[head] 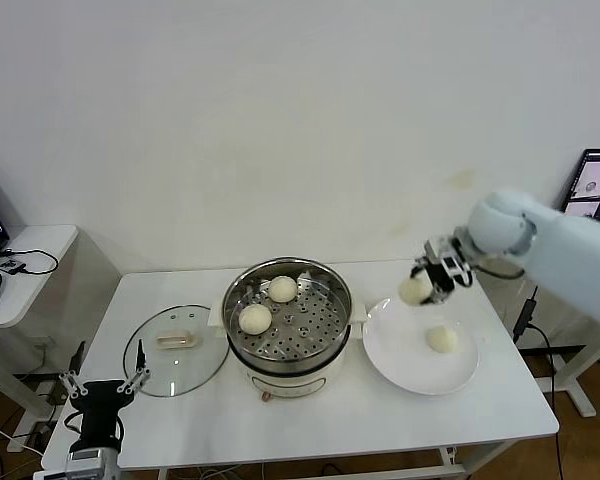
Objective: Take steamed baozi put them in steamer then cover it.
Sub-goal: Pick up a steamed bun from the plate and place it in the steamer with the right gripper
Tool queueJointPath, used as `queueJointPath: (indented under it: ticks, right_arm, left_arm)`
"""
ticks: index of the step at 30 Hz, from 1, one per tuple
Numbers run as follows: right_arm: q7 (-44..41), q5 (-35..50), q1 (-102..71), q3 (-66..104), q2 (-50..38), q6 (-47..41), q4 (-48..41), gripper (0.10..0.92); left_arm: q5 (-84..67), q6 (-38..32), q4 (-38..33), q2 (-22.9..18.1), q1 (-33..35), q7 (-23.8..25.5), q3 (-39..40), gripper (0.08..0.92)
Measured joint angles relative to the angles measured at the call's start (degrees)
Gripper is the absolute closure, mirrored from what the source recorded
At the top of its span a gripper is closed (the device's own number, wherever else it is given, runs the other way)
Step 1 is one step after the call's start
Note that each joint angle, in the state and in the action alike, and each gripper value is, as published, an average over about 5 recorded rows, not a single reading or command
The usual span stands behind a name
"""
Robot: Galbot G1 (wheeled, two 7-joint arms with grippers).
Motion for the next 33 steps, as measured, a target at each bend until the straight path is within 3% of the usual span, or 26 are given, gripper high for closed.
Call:
queueJointPath:
  ticks: [14,33]
  right_arm:
    - [5.2,7.8,6.3,-8.2,14.2,3.4,1.6,0.409]
    - [5.3,-1.4,3.0,-14.2,25.9,16.6,1.3,0.406]
  left_arm:
    - [-0.3,-0.1,-0.5,-0.7,0.4,-0.1,-1.4,0.177]
    - [-1.1,-0.4,-0.8,-1.7,0.8,-0.4,-2.9,0.177]
